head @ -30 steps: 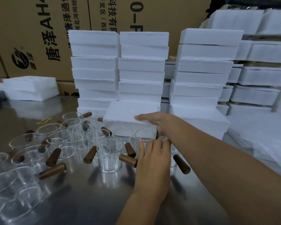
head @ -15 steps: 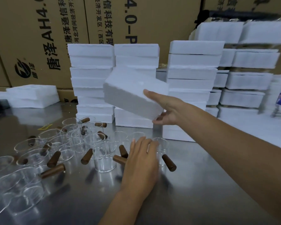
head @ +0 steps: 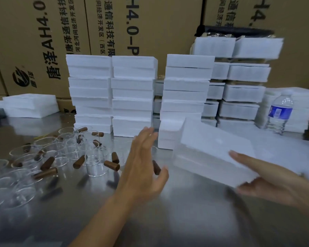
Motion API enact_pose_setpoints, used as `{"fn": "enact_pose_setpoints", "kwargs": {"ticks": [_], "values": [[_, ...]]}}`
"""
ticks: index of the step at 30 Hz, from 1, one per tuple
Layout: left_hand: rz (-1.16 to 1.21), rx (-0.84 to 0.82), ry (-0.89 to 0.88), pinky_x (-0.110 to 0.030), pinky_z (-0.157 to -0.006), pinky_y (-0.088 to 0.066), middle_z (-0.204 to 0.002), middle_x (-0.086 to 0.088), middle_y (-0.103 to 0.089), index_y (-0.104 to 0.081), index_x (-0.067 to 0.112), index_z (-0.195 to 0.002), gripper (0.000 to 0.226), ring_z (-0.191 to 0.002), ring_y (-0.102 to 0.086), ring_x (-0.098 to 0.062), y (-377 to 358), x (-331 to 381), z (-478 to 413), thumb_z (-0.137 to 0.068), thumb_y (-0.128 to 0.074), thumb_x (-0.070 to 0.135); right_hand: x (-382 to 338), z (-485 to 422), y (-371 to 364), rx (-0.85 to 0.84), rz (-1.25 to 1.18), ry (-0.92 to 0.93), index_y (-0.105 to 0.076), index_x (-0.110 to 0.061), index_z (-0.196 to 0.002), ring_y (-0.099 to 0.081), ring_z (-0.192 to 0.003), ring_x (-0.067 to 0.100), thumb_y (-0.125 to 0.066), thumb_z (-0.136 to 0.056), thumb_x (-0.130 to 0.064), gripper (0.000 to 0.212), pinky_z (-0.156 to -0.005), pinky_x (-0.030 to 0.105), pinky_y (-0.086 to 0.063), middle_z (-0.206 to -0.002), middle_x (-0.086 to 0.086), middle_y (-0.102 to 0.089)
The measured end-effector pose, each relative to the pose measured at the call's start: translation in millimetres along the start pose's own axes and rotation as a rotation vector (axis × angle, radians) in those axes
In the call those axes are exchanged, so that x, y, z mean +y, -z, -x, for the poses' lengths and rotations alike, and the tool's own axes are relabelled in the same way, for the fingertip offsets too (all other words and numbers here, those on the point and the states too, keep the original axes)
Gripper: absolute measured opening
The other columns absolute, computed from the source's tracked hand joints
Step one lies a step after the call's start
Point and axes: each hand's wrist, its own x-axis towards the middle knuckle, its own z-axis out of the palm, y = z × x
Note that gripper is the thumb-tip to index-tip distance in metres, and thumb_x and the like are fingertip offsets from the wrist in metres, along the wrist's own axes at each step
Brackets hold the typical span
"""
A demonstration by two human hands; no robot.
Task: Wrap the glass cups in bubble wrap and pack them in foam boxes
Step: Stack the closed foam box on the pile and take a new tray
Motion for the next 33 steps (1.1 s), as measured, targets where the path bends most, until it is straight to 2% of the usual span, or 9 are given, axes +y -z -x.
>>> {"fn": "enact_pose_setpoints", "kwargs": {"ticks": [2,5,9,14,20,24,26,30,33], "values": [[-0.027,-0.026,-0.107,-0.051,-0.114,-0.025,-0.149,-0.007,-0.025,-0.025,0.016,-0.137,0.068,-0.143,-0.021,-0.023,-2,17,-1,-0.080,-0.059,0.031,12,7,10,-0.007,0.060,-0.037,-0.067,-0.015,-0.103,-0.058,-0.088,0.024,-0.082,-0.042,-0.033,0.066,-0.083,0.040,-0.047,-0.086,0.009,-0.069],[-0.240,-0.108,-0.249,-0.047,-0.117,-0.017,-0.144,-0.009,-0.036,-0.035,0.015,-0.134,0.067,-0.138,-0.029,-0.025,-8,42,0,-0.079,-0.058,0.044,20,18,17,-0.005,0.177,-0.047,-0.068,-0.019,-0.106,-0.059,-0.087,0.021,-0.080,-0.044,-0.040,0.067,-0.072,0.035,-0.047,-0.091,0.004,-0.069],[-0.523,-0.323,-0.312,-0.052,-0.108,-0.029,-0.131,-0.007,-0.058,-0.055,0.019,-0.127,0.072,-0.127,-0.050,-0.026,-17,69,1,-0.070,-0.071,0.059,19,33,18,-0.014,0.287,-0.068,-0.064,-0.022,-0.109,-0.060,-0.101,0.025,-0.081,-0.042,-0.046,0.073,-0.069,0.035,-0.047,-0.111,0.006,-0.067],[-0.453,-0.526,-0.201,-0.040,-0.113,-0.020,-0.143,-0.005,-0.040,-0.024,0.022,-0.148,0.080,-0.132,-0.035,-0.024,-19,84,5,-0.084,-0.063,0.048,18,51,18,-0.048,0.367,-0.100,-0.062,-0.022,-0.105,-0.064,-0.095,0.031,-0.079,-0.042,-0.048,0.070,-0.068,0.038,-0.050,-0.110,0.013,-0.065],[-0.395,-0.512,-0.143,-0.032,-0.104,-0.029,-0.148,-0.002,-0.034,-0.027,0.023,-0.147,0.066,-0.135,-0.030,-0.020,-8,89,10,-0.091,-0.058,0.039,23,67,17,-0.058,0.393,-0.121,-0.064,-0.013,-0.112,-0.063,-0.100,0.033,-0.060,-0.049,-0.070,0.085,-0.074,0.041,-0.050,-0.111,0.016,-0.067],[-0.285,-0.370,-0.117,-0.033,-0.106,-0.031,-0.146,-0.004,-0.041,-0.036,0.019,-0.145,0.062,-0.134,-0.037,-0.022,-1,89,17,-0.091,-0.060,0.037,26,67,16,0.004,0.340,-0.057,-0.056,-0.016,-0.123,-0.055,-0.106,0.033,-0.035,-0.071,-0.079,0.084,-0.086,0.047,-0.043,-0.116,0.011,-0.059],[-0.188,-0.220,-0.027,-0.028,-0.096,-0.039,-0.141,-0.001,-0.041,-0.037,0.022,-0.144,0.062,-0.125,-0.044,-0.016,5,90,20,-0.090,-0.061,0.039,26,64,16,0.053,0.279,-0.033,-0.047,-0.019,-0.132,-0.052,-0.108,0.033,-0.029,-0.078,-0.077,0.081,-0.088,0.049,-0.038,-0.128,0.011,-0.053],[0.115,0.151,0.360,-0.010,-0.082,-0.043,-0.115,0.015,-0.039,-0.045,0.033,-0.132,0.051,-0.097,-0.045,0.010,23,88,26,-0.085,-0.060,0.046,36,54,16,0.125,0.324,-0.003,-0.048,-0.022,-0.129,-0.053,-0.111,0.032,-0.038,-0.080,-0.072,0.071,-0.089,0.046,-0.039,-0.128,0.010,-0.053],[0.393,0.487,0.719,-0.017,-0.081,-0.047,-0.111,0.007,-0.059,-0.056,0.025,-0.115,0.037,-0.100,-0.059,-0.006,40,77,37,-0.085,-0.060,0.046,46,43,13,0.205,0.398,0.059,-0.052,-0.023,-0.120,-0.055,-0.105,0.028,-0.041,-0.083,-0.069,0.059,-0.086,0.039,-0.041,-0.119,0.004,-0.058]]}}
